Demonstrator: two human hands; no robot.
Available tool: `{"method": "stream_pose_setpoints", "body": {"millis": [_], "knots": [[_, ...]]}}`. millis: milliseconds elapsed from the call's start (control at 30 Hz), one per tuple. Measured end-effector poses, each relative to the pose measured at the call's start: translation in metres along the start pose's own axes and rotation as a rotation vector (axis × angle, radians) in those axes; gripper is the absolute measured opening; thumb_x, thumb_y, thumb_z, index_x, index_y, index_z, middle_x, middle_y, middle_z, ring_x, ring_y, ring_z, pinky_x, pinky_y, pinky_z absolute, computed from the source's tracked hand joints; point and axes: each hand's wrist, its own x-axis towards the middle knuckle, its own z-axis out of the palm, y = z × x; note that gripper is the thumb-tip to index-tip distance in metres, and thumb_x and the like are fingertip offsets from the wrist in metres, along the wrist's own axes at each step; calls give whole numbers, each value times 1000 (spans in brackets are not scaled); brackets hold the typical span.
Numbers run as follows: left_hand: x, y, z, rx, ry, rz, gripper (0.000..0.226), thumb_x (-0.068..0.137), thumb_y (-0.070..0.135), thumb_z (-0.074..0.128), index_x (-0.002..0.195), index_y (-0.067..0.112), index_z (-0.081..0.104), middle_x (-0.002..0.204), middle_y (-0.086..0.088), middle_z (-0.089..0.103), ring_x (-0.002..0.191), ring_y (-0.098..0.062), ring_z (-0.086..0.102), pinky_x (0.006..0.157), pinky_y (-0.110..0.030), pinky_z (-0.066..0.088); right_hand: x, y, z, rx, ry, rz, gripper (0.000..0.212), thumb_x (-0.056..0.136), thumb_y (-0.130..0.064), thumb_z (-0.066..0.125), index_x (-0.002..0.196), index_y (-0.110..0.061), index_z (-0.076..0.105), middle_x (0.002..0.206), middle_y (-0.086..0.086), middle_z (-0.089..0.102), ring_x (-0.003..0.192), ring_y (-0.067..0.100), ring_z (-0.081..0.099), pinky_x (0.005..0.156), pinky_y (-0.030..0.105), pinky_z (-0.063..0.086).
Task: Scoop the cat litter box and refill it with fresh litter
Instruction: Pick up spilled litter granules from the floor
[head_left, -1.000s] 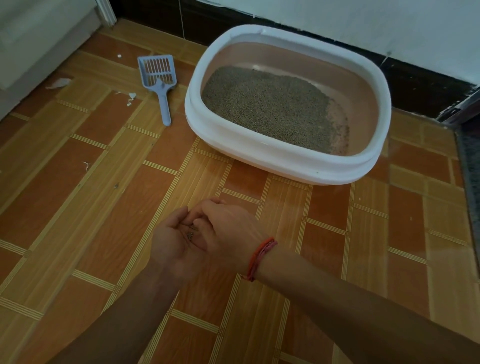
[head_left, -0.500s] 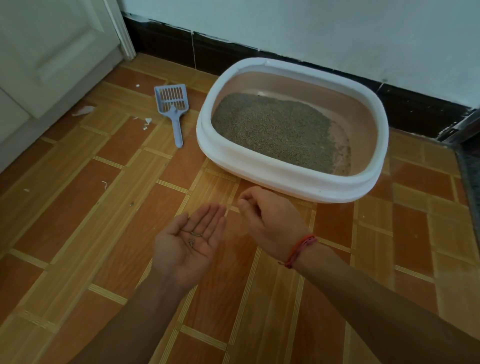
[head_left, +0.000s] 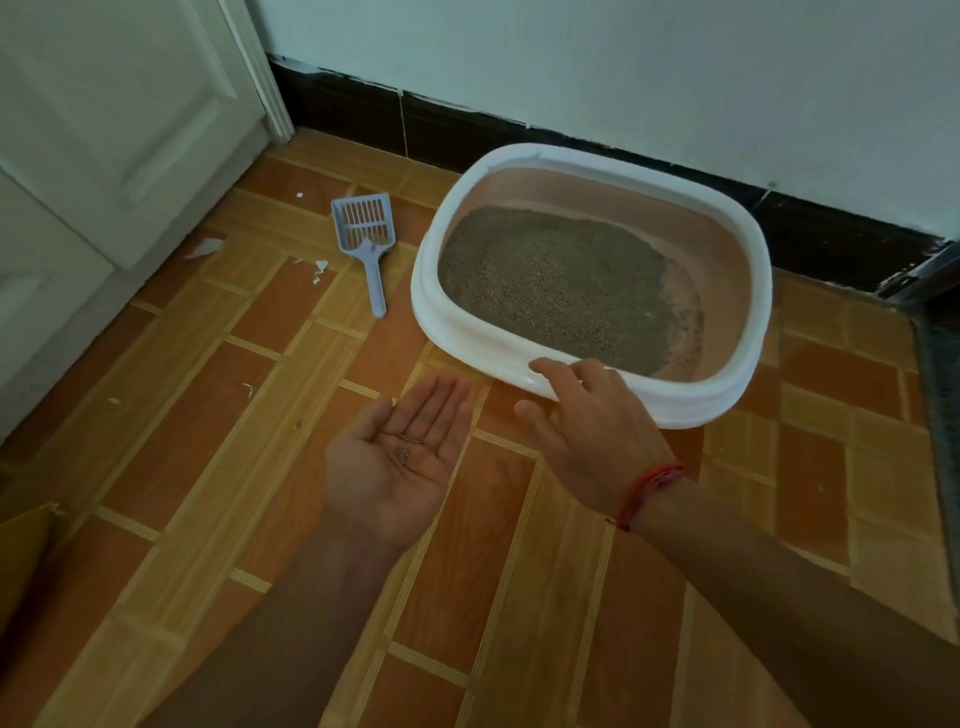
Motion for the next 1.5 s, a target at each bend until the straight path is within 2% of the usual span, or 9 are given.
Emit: {"method": "stream_pose_setpoints", "body": {"millis": [233, 367, 600, 700, 833, 967, 1200, 1400, 1500], "knots": [[-80, 46, 104, 6, -9, 14, 51, 103, 24, 34, 100, -9, 72, 117, -22, 69, 107, -35, 69, 95, -47, 53, -13, -40, -122, -103, 9, 17, 68, 87, -62, 18, 142, -29, 39, 135, 6, 47, 119, 27, 46, 96, 48, 43], [-149, 72, 186, -42, 3, 5, 49, 103, 25, 34, 106, -9, 68, 120, -23, 68, 111, -36, 66, 103, -46, 47, -20, -75, -235, -185, 19, 15, 66, 88, -63, 16, 144, -32, 31, 143, 6, 39, 129, 27, 39, 104, 47, 37], [-275, 116, 341, -43, 6, -1, 47, 104, 23, 37, 103, -9, 71, 118, -23, 68, 109, -35, 68, 96, -50, 50, -23, -144, -444, -270, 63, 43, 61, 90, -62, 22, 143, -34, 33, 148, 6, 36, 131, 30, 37, 104, 48, 34], [-323, 133, 399, -45, 6, 8, 51, 105, 23, 35, 100, -10, 73, 117, -23, 69, 107, -35, 69, 102, -45, 50, -31, -172, -519, -311, 44, 57, 66, 88, -61, 15, 147, -35, 26, 154, 7, 27, 136, 32, 30, 107, 49, 30], [-380, 151, 466, -64, 3, 29, 41, 104, 20, 37, 114, -10, 63, 115, -25, 69, 101, -37, 70, 101, -45, 49, -45, -199, -600, -297, 60, 83, 63, 91, -61, 16, 148, -35, 23, 155, 9, 24, 139, 33, 27, 109, 50, 28], [-423, 163, 518, -70, -48, 41, 40, 103, 20, 37, 116, -10, 61, 117, -24, 69, 105, -37, 69, 97, -44, 51, -60, -215, -659, -303, 72, 113, 60, 95, -58, 25, 149, -35, 19, 156, 9, 20, 140, 33, 25, 111, 51, 27], [-473, 167, 580, -82, -81, 71, 41, 104, 21, 35, 113, -10, 61, 114, -24, 70, 112, -37, 64, 99, -45, 50, -95, -232, -724, -307, 70, 145, 63, 93, -63, 20, 150, -37, 12, 159, 9, 15, 143, 32, 20, 113, 52, 24], [-491, 154, 610, -44, -140, 68, 41, 104, 21, 36, 117, -9, 61, 113, -24, 70, 107, -37, 68, 99, -45, 50, -115, -228, -753, -337, 113, 168, 73, 83, -66, 2, 150, -39, 8, 159, 8, 14, 143, 32, 20, 113, 52, 25], [-496, 147, 621, -43, -166, 59, 41, 104, 22, 36, 116, -8, 61, 114, -23, 70, 103, -37, 69, 98, -45, 51, -117, -220, -763, -340, 130, 172, 68, 88, -64, 8, 150, -38, 9, 159, 8, 14, 143, 33, 20, 112, 52, 25]]}}
